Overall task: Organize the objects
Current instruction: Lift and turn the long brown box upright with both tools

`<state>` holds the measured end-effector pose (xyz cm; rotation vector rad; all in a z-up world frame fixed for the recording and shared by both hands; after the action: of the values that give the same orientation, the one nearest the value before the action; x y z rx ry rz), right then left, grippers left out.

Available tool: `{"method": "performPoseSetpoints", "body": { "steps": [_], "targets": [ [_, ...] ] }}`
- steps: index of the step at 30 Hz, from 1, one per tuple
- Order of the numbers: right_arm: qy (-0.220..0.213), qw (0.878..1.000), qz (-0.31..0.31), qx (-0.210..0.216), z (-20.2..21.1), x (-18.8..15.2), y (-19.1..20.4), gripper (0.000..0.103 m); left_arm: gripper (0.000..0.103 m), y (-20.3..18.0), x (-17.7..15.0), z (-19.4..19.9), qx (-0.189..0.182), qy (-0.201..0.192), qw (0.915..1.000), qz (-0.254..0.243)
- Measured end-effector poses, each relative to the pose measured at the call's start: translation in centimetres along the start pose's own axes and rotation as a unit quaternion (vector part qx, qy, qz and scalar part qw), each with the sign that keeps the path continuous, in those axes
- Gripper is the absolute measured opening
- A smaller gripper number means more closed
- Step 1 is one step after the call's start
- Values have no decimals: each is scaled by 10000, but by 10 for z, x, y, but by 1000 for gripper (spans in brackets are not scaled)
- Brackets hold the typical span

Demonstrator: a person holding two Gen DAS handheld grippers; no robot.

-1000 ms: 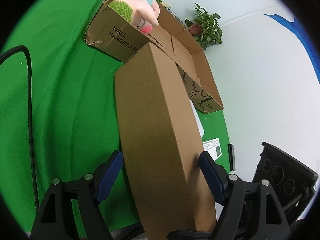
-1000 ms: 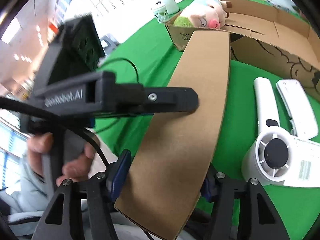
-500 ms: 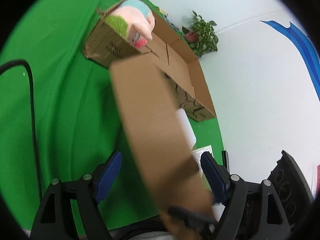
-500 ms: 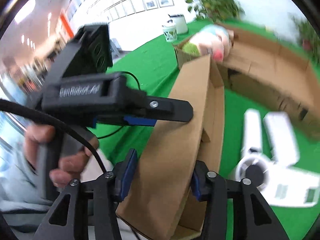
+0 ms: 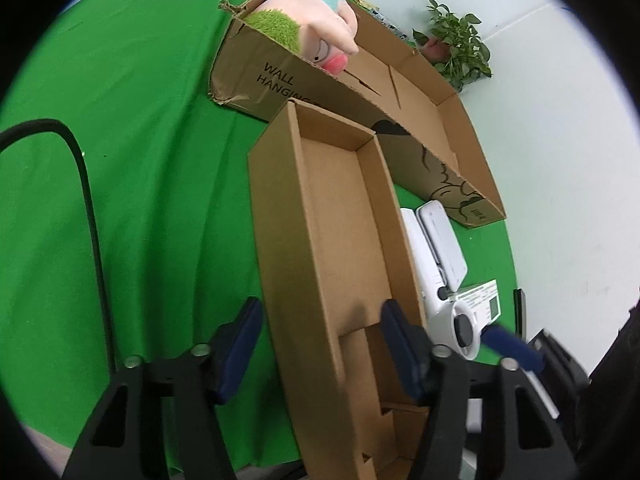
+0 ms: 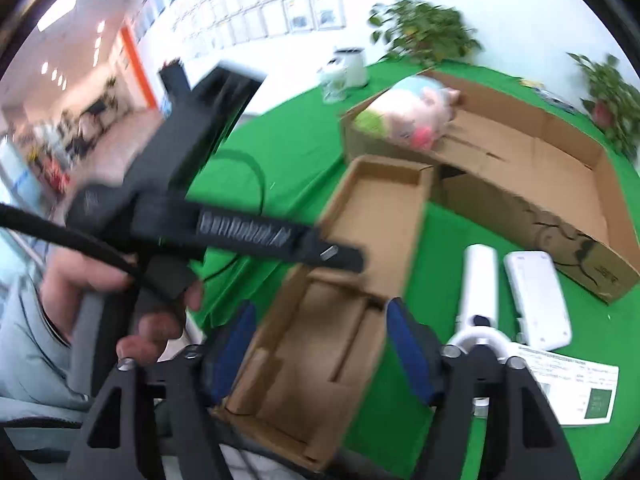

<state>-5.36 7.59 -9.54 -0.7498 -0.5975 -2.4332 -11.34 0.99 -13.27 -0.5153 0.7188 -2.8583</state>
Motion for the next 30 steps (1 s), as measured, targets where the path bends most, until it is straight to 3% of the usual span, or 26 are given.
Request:
{"method": "performPoseSetpoints", "body": {
  "steps": [2, 3, 5, 9, 11, 15, 19, 30],
  "targets": [
    [31, 9995, -263, -166, 2, 1, -19, 67, 39, 4, -1, 1, 67, 12, 10000, 1],
    [95, 9991, -357, -203, -1, 2, -27, 66, 38, 6, -3, 4, 96, 26, 9999, 6],
    [269, 9983, -490, -177, -11, 3, -36, 53, 38, 9, -8, 7, 188, 42, 9998, -18],
    [468, 9981, -397, 2, -30, 3, -31, 48, 39, 8, -19, 8, 369, 99, 9992, -154],
    [631, 9973, -368, -59, -41, -2, -27, 39, 39, 9, -27, 10, 390, 98, 9990, -214],
    [821, 9954, -485, -120, -56, -10, -31, 31, 39, 9, -32, 12, 484, 23, 9985, -271],
    [982, 9929, -647, -179, -69, -19, -42, 17, 24, 4, -35, 12, 374, 6, 9987, -339],
    [850, 9937, -644, -353, -71, -15, -45, 14, 21, -5, -36, 20, 816, -173, 9952, -520]
  ]
}}
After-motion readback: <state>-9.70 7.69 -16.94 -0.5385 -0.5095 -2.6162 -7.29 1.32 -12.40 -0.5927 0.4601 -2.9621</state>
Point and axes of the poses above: each gripper's, at about its wrist camera, not at the fingertips, and z roughly against the way its jaws point, y to its left, x to its top, the point moved 6 cm from there along -z, roughly the way its jaws point, and after that the axes turned 6 degrees about x, right-handed, at the moved point
